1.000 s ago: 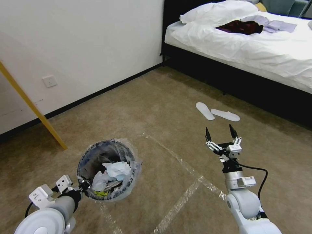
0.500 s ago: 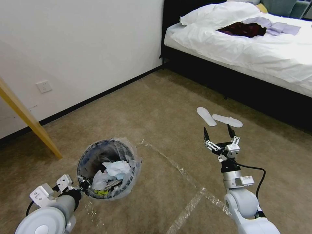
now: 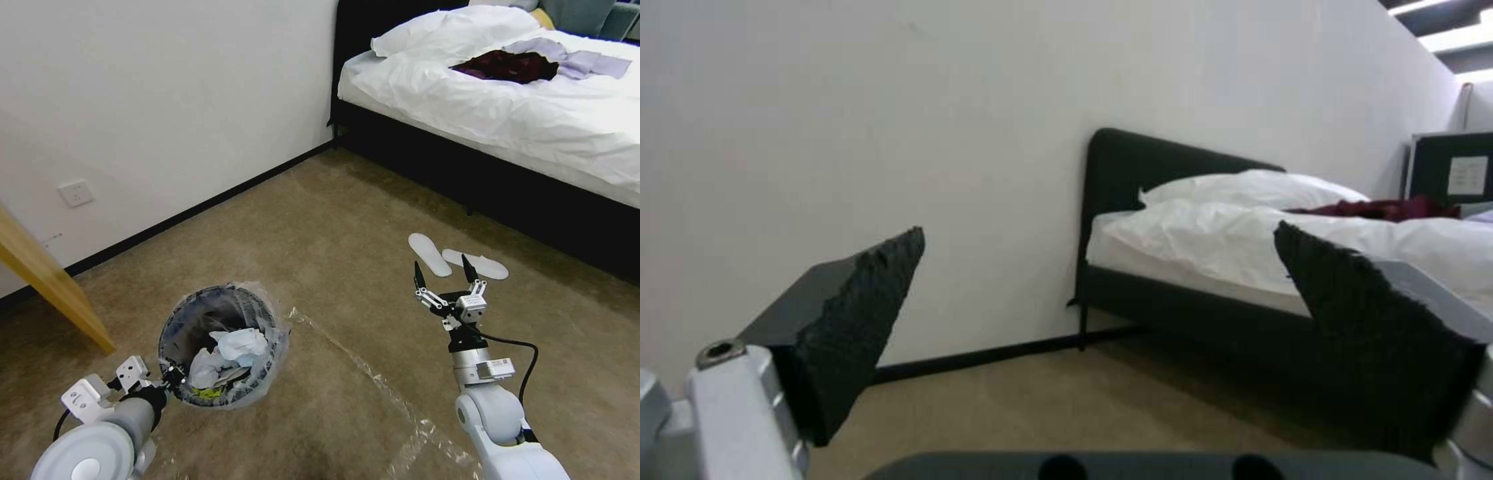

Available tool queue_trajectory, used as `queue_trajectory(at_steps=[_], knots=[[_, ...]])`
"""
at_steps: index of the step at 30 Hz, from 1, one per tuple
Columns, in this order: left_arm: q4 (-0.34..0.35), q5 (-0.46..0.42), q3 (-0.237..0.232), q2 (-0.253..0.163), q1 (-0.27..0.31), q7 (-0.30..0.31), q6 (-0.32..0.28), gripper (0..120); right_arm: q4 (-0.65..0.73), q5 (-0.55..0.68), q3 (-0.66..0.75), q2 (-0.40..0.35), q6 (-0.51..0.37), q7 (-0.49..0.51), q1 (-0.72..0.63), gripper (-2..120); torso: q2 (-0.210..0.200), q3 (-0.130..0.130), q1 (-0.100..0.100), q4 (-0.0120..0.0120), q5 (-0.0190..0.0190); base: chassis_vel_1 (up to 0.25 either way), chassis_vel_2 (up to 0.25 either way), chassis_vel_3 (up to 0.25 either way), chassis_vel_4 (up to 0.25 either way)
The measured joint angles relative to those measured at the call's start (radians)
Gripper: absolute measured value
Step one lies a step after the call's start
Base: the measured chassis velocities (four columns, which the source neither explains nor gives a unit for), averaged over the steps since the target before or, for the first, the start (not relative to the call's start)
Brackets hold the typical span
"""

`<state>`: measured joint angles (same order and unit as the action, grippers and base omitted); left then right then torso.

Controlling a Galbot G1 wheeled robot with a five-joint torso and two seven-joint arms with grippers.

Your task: Pick up the trash bin and place the garbage on the floor into it.

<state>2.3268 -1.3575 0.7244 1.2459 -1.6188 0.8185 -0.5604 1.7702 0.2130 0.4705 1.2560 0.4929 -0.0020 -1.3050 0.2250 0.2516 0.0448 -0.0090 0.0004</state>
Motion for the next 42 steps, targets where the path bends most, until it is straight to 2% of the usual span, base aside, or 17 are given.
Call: queue_trajectory(at_steps=[25,28,30,37,40,42], knots=[[-0.015,0.0,-0.002,-0.007,0.008,0.0,0.001,0,-0.02,-0.005,-0.005,0.007,0.016,-0.014,0.014,100,0.0,0.0,0.0,-0.0002,-0.0006,-0.172,0.181,0.182,-0.174],[-0.016,0.0,-0.001,-0.009,0.008,0.0,0.001,0,-0.023,-0.005,-0.006,0.007,0.016,-0.014,0.016,100,0.0,0.0,0.0,0.0002,0.0003,-0.201,0.194,0.2,-0.201],[-0.016,-0.001,-0.002,-0.009,0.008,0.0,0.002,0,-0.023,-0.005,-0.005,0.008,0.016,-0.014,0.016,100,0.0,0.0,0.0,-0.0001,-0.0008,-0.21,0.211,0.209,-0.198],[-0.016,-0.001,-0.003,-0.011,0.009,-0.001,0.002,0,-0.023,-0.007,-0.004,0.008,0.019,-0.015,0.014,100,0.0,0.0,0.0,0.0002,0.0002,-0.205,0.209,0.211,-0.198],[-0.016,-0.001,-0.005,-0.011,0.008,-0.002,0.002,0,-0.02,0.0,0.001,0.006,0.031,-0.029,0.009,100,0.0,0.0,0.0,-0.0001,-0.001,-0.197,0.212,0.193,-0.197],[-0.015,0.001,-0.008,-0.008,0.006,-0.003,0.002,0,-0.023,0.002,0.002,0.007,0.045,-0.029,0.007,100,0.0,0.0,0.0,-0.0001,0.0001,-0.179,0.191,0.187,-0.189]])
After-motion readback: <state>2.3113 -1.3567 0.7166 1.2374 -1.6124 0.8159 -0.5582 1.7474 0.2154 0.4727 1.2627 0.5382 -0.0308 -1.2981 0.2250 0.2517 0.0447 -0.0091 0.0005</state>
